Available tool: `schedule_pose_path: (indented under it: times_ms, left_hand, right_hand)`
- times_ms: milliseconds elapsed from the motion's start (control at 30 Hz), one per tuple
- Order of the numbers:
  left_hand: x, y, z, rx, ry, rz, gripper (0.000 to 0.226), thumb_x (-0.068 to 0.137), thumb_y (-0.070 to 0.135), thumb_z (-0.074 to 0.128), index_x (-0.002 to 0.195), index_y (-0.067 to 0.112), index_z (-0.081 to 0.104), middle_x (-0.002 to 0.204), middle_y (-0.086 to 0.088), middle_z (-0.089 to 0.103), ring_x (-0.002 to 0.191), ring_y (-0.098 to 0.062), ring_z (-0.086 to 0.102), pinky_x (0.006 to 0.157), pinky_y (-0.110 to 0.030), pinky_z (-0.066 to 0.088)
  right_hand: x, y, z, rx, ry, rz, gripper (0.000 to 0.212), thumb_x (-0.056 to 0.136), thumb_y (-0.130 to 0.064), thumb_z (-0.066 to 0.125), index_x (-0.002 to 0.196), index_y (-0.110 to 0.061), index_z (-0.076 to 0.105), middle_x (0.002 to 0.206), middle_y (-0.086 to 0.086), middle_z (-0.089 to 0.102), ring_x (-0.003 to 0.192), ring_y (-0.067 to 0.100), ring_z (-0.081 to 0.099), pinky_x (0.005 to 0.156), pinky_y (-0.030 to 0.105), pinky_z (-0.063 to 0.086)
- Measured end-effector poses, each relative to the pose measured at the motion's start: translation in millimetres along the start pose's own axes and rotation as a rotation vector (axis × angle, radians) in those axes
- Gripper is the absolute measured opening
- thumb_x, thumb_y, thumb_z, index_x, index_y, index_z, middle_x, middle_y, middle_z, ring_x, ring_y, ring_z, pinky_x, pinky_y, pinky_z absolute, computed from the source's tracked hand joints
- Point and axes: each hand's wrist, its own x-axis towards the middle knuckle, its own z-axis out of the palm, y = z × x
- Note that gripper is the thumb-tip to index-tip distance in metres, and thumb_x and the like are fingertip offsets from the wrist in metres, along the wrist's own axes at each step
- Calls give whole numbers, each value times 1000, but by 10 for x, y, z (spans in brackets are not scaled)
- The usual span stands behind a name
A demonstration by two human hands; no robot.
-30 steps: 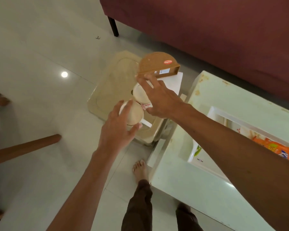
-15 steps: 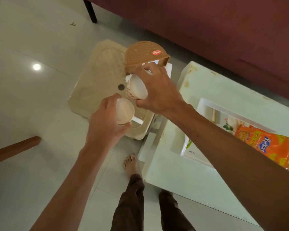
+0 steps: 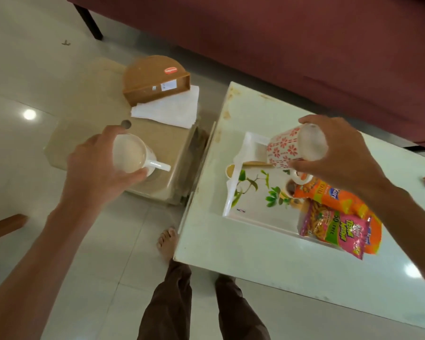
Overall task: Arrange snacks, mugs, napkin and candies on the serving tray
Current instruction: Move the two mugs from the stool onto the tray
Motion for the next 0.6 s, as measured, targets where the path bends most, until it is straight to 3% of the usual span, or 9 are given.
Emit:
schedule_pose_path:
  times_ms: [167,333,433,600]
  left_hand:
    - [-208,542,33,-17,28,125,84,54,44,93,124,22,52,109,-13,70,90,-36,66,79,-47,51]
    - [-389,1211,405,-90,-154,210,85,56,42,92,129,27,51,120,-1,66,103,-26,63,86,-39,45]
    - [-485,1518,682,-124,-253,248,83,58,39,91,129,28,50,120,-1,66,104,-26,62,83,-34,41]
    - [-601,1804,1046,-95,-339,263,82,61,39,88,131,28,47,123,-1,63,106,-26,62,87,-38,45]
  right_hand:
    - [-19,602,24,29,-4,86,83,62,-42,91,133,-35,48,133,6,54,120,27,50,86,33,39]
    - [44,895,139,84,-26,67,85,61,-41,91,134,-34,48,134,4,53,123,26,48,87,31,39]
    - [88,966,213,101,-54,27,86,62,-37,91,136,-33,47,135,3,52,126,26,45,91,32,37]
    - [183,959,289,90,-88,-91,88,63,-28,91,138,-35,44,141,-1,46,129,25,42,95,32,35]
